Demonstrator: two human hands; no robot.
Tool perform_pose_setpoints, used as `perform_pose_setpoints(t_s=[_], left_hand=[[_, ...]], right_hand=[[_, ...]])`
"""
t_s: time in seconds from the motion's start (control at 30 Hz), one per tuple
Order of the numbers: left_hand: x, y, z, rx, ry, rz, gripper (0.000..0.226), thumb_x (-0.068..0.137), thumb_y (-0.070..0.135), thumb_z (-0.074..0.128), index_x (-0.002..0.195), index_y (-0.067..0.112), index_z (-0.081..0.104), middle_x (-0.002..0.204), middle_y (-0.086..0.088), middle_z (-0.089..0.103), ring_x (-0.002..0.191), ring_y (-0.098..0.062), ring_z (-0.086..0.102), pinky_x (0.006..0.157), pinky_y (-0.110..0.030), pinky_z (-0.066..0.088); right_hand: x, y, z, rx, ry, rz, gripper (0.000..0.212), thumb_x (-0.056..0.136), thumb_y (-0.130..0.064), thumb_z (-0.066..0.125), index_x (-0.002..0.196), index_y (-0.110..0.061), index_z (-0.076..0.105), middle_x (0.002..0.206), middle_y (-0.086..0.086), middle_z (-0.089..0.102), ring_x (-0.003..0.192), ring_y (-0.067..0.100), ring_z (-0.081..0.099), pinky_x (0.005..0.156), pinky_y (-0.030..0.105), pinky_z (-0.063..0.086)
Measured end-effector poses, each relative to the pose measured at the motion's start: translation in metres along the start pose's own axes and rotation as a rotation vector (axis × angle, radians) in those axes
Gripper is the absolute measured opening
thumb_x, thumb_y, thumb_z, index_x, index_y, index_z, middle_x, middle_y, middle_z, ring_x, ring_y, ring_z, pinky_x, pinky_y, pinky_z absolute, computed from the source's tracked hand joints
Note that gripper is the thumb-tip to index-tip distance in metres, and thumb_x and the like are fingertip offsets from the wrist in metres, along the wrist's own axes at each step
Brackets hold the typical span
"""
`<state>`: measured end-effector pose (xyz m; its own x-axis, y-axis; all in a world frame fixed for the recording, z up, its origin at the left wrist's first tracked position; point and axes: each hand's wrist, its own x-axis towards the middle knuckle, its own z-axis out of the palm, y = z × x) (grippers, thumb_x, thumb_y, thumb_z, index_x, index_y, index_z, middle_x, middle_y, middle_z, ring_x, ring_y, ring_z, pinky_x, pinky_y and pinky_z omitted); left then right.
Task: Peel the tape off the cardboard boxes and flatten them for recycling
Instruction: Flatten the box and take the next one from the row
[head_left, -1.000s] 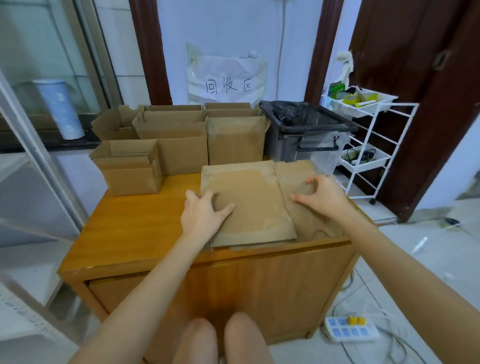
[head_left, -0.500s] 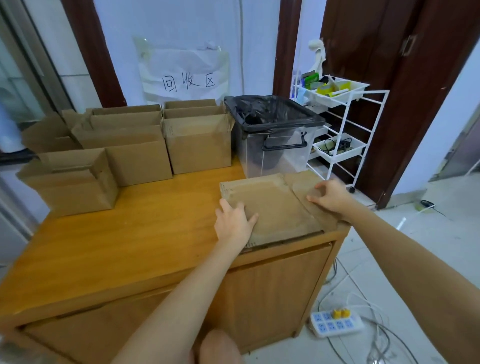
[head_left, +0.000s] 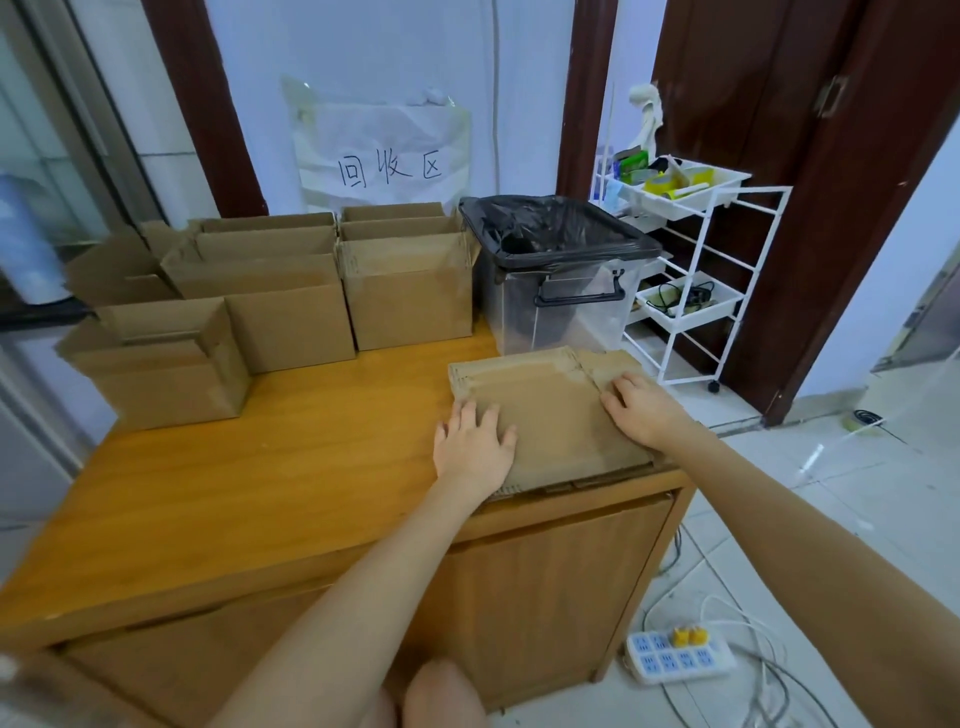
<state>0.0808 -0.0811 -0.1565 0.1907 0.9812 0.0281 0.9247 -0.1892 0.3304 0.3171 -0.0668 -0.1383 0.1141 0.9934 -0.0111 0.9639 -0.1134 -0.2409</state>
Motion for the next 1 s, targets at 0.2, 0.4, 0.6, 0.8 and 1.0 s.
perform_pose_setpoints(t_s=[0.2, 0.4, 0.6, 0.8, 1.0], left_hand=[[-0.005, -0.007, -0.033, -0.131, 0.09, 0.078, 0.052, 0.104, 0.042, 0.018, 0.15, 0.021, 0.028, 0.16, -0.002, 0.016, 0.148, -0.019, 0.006, 0.12, -0.039, 0.007], [-0.015, -0.042, -0.079, -0.046, 0.207, 0.048, 0.05, 0.104, 0.041, 0.022, 0.149, 0.021, 0.031, 0.159, -0.004, 0.018, 0.147, -0.021, 0.011, 0.118, -0.038, 0.012], [-0.037, -0.113, -0.122, 0.116, 0.301, -0.054, 0.048, 0.103, 0.037, 0.031, 0.148, 0.022, 0.035, 0.158, -0.006, 0.021, 0.147, -0.023, 0.013, 0.117, -0.038, 0.014], [-0.059, -0.187, -0.146, 0.232, 0.331, -0.093, 0.048, 0.101, 0.036, 0.036, 0.147, 0.021, 0.035, 0.157, -0.007, 0.024, 0.146, -0.023, 0.016, 0.117, -0.039, 0.017], [-0.071, -0.248, -0.164, 0.258, 0.38, -0.138, 0.05, 0.099, 0.032, 0.04, 0.147, 0.019, 0.035, 0.155, -0.009, 0.028, 0.144, -0.025, 0.022, 0.116, -0.04, 0.02]], right_hand=[[-0.009, -0.046, -0.023, -0.089, 0.028, -0.107, 0.051, 0.103, -0.038, 0.026, 0.141, -0.008, 0.04, 0.15, 0.011, 0.034, 0.133, 0.029, 0.038, 0.105, 0.039, 0.036], [-0.013, -0.119, -0.039, -0.116, 0.047, -0.227, 0.046, 0.104, -0.03, 0.028, 0.142, -0.006, 0.039, 0.148, 0.013, 0.036, 0.133, 0.03, 0.036, 0.107, 0.04, 0.033], [-0.012, -0.209, -0.028, -0.068, 0.037, -0.368, 0.049, 0.103, -0.035, 0.029, 0.142, -0.007, 0.038, 0.149, 0.012, 0.037, 0.134, 0.029, 0.037, 0.108, 0.042, 0.034], [-0.011, -0.295, -0.001, -0.075, -0.029, -0.491, 0.05, 0.104, -0.036, 0.027, 0.144, -0.008, 0.035, 0.15, 0.011, 0.035, 0.135, 0.029, 0.035, 0.108, 0.044, 0.035], [-0.014, -0.365, 0.027, -0.055, -0.096, -0.56, 0.052, 0.104, -0.038, 0.028, 0.146, -0.007, 0.031, 0.15, 0.013, 0.034, 0.136, 0.031, 0.034, 0.108, 0.045, 0.034]])
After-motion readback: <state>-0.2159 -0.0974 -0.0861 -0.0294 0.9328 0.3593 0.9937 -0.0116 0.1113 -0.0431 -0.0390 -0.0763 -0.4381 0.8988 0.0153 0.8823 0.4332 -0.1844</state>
